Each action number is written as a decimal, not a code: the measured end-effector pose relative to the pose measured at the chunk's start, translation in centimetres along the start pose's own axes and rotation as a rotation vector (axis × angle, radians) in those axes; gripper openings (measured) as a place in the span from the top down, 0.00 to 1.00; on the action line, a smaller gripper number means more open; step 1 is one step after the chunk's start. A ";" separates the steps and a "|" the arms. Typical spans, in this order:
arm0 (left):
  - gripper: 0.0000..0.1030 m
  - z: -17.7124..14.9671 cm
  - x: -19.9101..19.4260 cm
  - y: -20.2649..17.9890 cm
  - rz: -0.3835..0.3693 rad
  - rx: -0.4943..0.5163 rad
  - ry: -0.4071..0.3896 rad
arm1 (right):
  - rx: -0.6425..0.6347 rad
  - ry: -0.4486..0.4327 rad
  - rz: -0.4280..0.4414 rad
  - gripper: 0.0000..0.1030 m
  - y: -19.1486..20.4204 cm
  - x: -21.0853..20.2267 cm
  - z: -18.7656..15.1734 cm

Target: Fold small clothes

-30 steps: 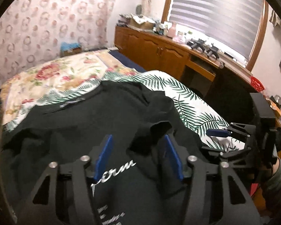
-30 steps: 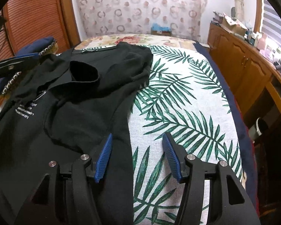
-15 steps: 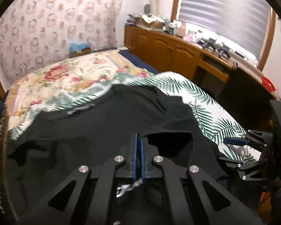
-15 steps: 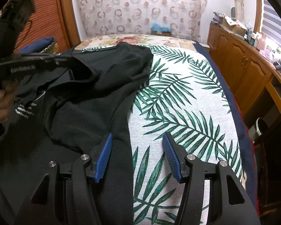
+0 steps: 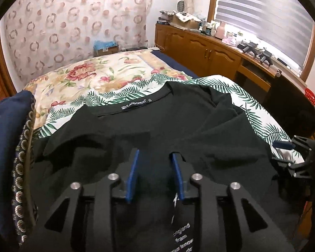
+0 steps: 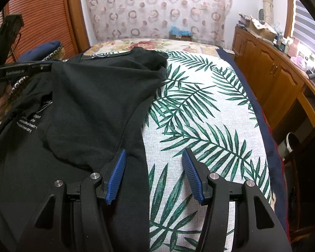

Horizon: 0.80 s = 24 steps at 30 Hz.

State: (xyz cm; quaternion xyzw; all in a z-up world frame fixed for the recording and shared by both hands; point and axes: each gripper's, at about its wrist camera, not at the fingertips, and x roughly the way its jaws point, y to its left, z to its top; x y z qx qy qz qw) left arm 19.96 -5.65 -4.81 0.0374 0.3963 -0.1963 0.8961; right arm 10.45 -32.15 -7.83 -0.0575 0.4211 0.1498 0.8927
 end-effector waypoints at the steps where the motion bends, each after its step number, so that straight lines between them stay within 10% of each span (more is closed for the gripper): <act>1: 0.64 -0.1 -0.3 0.1 -0.001 0.003 -0.001 | 0.000 0.000 0.000 0.45 0.0 0.0 0.0; 24: 0.54 -2.7 -2.3 -1.1 -0.122 0.196 0.148 | -0.001 0.000 0.000 0.45 0.1 0.0 0.0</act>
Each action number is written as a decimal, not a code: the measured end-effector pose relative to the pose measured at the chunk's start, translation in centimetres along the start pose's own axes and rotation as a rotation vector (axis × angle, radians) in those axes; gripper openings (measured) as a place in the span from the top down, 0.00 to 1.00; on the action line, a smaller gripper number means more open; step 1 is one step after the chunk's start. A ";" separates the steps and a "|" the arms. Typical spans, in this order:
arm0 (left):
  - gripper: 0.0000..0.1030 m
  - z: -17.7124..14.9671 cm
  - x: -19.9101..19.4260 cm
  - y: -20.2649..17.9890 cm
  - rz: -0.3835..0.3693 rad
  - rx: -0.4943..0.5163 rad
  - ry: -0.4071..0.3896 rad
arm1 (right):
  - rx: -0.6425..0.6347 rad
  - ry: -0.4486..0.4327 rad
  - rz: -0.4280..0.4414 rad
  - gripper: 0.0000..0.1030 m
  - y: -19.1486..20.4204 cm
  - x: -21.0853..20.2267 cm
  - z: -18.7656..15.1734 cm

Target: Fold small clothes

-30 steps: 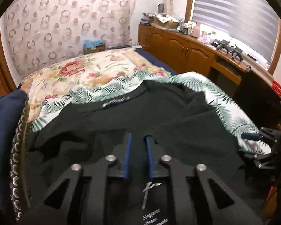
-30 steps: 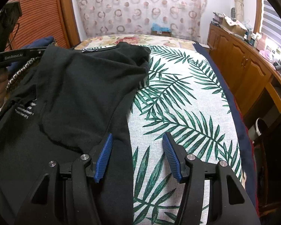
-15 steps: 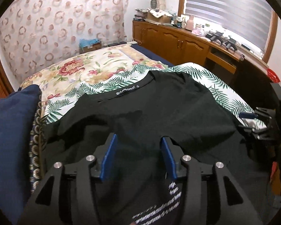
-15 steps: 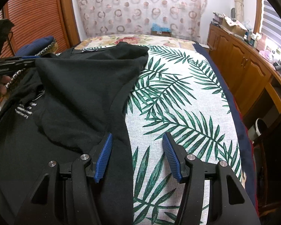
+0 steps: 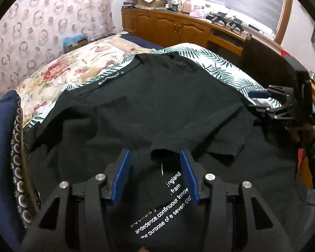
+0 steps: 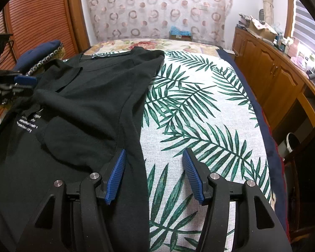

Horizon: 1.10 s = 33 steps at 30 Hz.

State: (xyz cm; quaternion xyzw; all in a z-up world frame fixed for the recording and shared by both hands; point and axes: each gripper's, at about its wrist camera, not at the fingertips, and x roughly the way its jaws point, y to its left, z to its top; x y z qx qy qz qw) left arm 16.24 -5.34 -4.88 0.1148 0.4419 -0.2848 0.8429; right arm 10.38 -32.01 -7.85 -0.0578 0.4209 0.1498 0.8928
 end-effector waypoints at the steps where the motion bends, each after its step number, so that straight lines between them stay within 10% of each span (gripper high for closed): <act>1: 0.54 -0.1 0.0 0.1 0.009 -0.006 0.001 | 0.000 0.000 0.000 0.45 0.0 0.0 0.0; 19: 0.53 1.2 -3.0 7.5 0.197 -0.168 -0.066 | -0.001 0.000 -0.001 0.44 0.0 0.0 0.0; 33: 0.54 2.3 0.6 12.1 0.358 -0.161 0.129 | -0.109 -0.062 0.033 0.45 0.1 0.7 5.7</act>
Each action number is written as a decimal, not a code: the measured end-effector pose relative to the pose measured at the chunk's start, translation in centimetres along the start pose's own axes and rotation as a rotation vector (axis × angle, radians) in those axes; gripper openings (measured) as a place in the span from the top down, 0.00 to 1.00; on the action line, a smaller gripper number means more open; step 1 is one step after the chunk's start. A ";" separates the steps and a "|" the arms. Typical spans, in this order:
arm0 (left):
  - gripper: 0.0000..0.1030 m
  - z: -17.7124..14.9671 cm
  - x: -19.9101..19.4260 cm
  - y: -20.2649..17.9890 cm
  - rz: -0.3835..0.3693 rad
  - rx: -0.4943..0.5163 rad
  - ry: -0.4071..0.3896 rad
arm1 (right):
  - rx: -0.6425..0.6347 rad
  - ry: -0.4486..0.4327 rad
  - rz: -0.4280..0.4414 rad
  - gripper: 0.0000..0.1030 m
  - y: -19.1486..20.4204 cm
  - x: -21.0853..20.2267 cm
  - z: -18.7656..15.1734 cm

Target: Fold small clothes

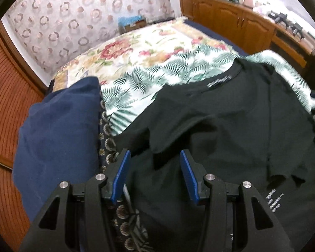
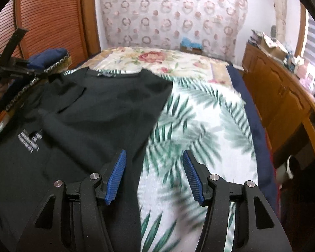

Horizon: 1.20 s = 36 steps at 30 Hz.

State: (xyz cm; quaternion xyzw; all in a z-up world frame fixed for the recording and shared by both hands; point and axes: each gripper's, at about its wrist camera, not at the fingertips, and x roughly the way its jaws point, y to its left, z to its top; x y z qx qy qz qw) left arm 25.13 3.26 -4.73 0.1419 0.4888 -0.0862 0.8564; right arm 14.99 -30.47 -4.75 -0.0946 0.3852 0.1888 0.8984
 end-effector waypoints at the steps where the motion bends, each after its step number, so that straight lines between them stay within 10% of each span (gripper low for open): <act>1: 0.54 0.0 0.3 0.1 0.014 0.005 0.010 | -0.011 -0.004 0.008 0.45 0.1 0.5 0.7; 9: 0.54 1.0 2.2 0.0 0.053 0.037 0.040 | -0.029 -0.002 0.062 0.45 -0.4 4.0 3.8; 23: 0.97 2.3 3.0 -0.6 0.026 0.105 0.062 | 0.010 0.018 0.116 0.45 -1.3 5.6 3.4; 36: 0.99 3.0 -4.1 6.9 0.142 -0.026 -0.119 | 0.019 0.006 0.090 0.45 -2.2 4.9 4.4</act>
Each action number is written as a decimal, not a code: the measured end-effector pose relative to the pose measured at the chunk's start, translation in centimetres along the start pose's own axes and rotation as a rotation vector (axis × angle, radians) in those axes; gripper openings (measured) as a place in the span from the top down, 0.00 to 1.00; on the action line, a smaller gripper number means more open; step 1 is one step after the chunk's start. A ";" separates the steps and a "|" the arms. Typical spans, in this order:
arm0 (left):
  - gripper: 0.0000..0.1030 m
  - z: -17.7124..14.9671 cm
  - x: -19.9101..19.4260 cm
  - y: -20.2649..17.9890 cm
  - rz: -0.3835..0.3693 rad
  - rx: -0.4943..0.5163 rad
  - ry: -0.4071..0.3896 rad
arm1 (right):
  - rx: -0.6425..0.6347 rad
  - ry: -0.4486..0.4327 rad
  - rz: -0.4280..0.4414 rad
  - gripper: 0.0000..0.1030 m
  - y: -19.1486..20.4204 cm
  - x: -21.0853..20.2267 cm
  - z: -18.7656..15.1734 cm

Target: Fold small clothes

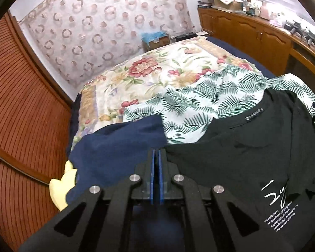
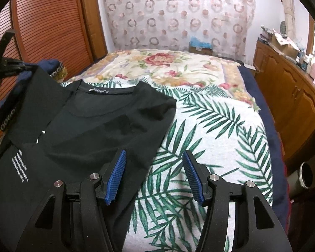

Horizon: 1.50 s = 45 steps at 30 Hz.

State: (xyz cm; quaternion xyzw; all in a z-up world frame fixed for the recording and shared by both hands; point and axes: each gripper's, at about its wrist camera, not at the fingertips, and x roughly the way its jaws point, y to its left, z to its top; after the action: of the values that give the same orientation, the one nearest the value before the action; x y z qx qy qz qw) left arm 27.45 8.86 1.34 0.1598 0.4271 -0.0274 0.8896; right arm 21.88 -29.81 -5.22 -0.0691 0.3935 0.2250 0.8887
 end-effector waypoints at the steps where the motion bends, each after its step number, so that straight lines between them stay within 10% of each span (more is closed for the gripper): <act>1: 0.99 -0.2 0.0 0.2 -0.001 0.001 0.001 | -0.003 0.000 0.000 0.45 0.0 0.0 0.3; 21: 0.99 -1.8 -1.4 -0.1 -0.079 -0.034 -0.073 | 0.022 0.098 -0.042 0.46 -1.0 6.8 4.4; 28: 0.99 -2.5 -2.4 -0.4 -0.088 -0.041 -0.095 | -0.045 0.112 -0.016 0.95 0.5 7.6 5.4; 45: 0.99 -11.8 -12.4 -3.8 -0.165 -0.071 -0.270 | -0.071 -0.211 0.051 0.98 6.0 -6.2 4.0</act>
State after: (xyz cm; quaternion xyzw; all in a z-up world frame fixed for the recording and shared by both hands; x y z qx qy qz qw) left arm 10.08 7.81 2.98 0.0876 0.3158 -0.1067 0.9387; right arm 18.15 -25.43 2.38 -0.0667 0.2911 0.2673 0.9162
